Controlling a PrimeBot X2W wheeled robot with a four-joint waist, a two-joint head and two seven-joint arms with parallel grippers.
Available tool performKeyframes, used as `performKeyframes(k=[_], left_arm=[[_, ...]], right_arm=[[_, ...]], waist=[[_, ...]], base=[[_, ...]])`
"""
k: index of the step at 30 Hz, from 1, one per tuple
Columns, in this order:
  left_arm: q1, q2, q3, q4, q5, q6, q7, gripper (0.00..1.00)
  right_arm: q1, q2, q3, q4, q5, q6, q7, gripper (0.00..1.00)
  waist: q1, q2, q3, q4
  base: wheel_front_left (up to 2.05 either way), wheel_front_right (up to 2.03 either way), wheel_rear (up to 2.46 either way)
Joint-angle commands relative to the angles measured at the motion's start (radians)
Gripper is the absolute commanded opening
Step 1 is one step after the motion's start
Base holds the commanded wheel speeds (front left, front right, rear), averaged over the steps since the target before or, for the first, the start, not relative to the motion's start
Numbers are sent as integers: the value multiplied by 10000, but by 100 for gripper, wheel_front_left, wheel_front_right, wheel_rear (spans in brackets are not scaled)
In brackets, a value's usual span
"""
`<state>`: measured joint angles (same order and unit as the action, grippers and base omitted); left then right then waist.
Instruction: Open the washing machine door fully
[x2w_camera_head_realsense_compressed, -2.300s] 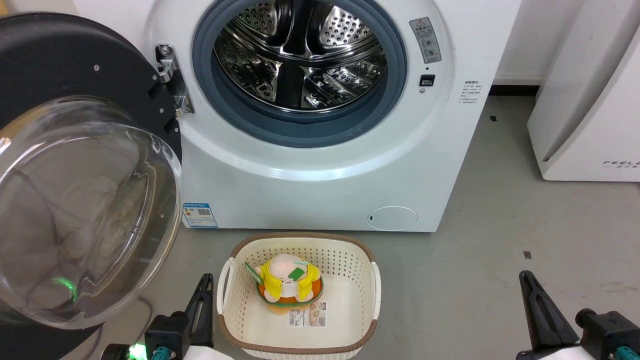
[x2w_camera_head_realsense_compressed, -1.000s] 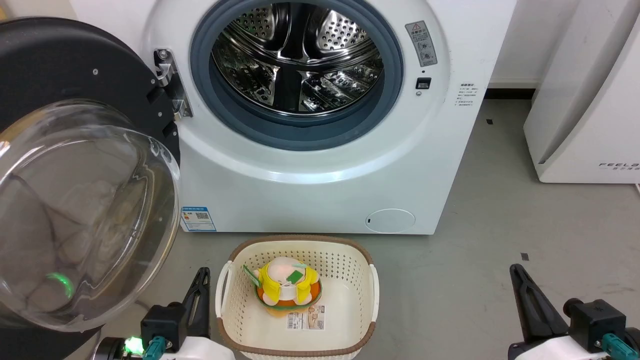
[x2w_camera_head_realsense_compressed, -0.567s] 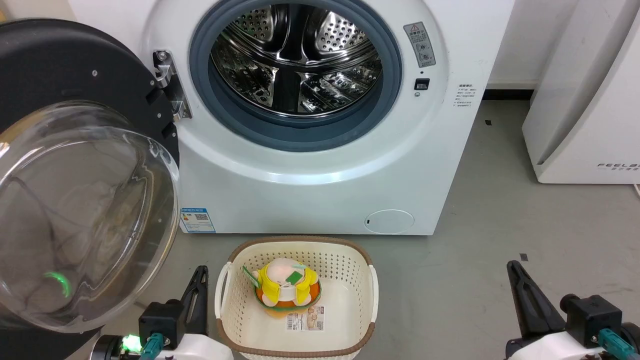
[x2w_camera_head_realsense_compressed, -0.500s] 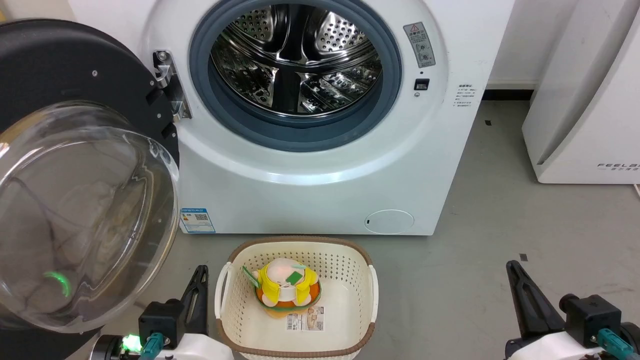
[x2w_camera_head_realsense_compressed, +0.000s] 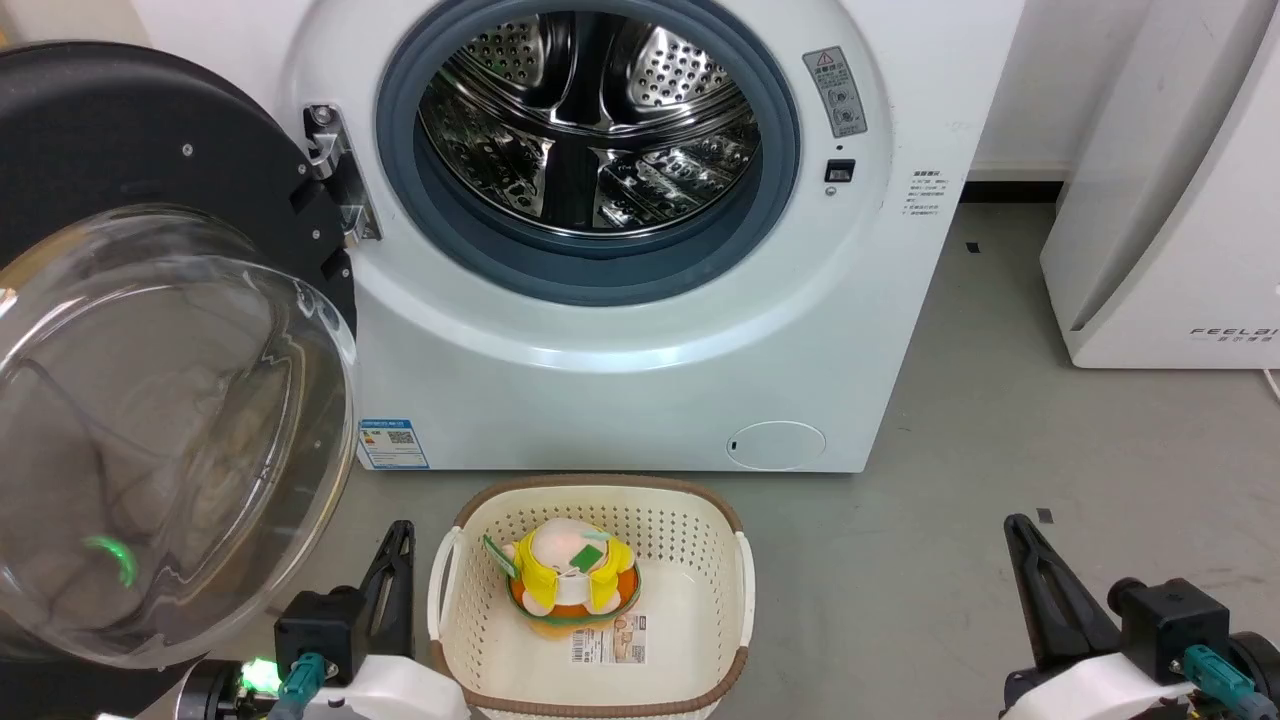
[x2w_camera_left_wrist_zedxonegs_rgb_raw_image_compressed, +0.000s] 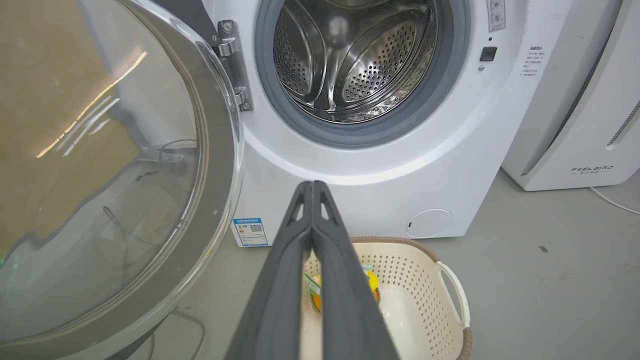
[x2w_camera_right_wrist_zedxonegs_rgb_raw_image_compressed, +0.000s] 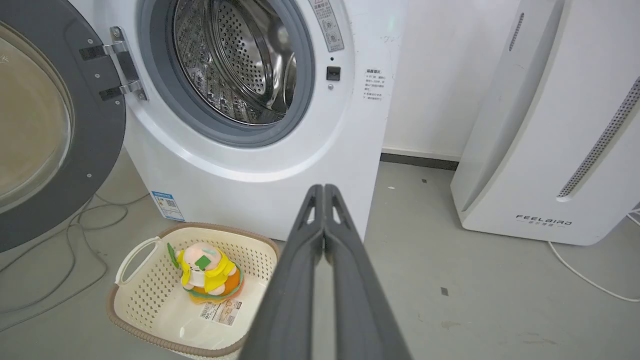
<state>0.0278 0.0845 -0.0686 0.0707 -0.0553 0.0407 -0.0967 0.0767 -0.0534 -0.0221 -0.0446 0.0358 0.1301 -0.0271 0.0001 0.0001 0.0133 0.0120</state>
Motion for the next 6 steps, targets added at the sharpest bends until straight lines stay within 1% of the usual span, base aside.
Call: performKeyframes(k=[1, 6], left_arm=[[-139, -23, 74, -95, 73, -49, 55, 0], [-154, -56, 138, -159, 123, -86, 150, 0]], right_arm=[[-172, 20, 30, 47, -21, 4, 44, 0], [-234, 21, 50, 88, -56, 4, 68, 0]], waist=[[0, -1, -5, -4], [0, -1, -18, -16]], base=[[0, 0, 0], [0, 0, 0]])
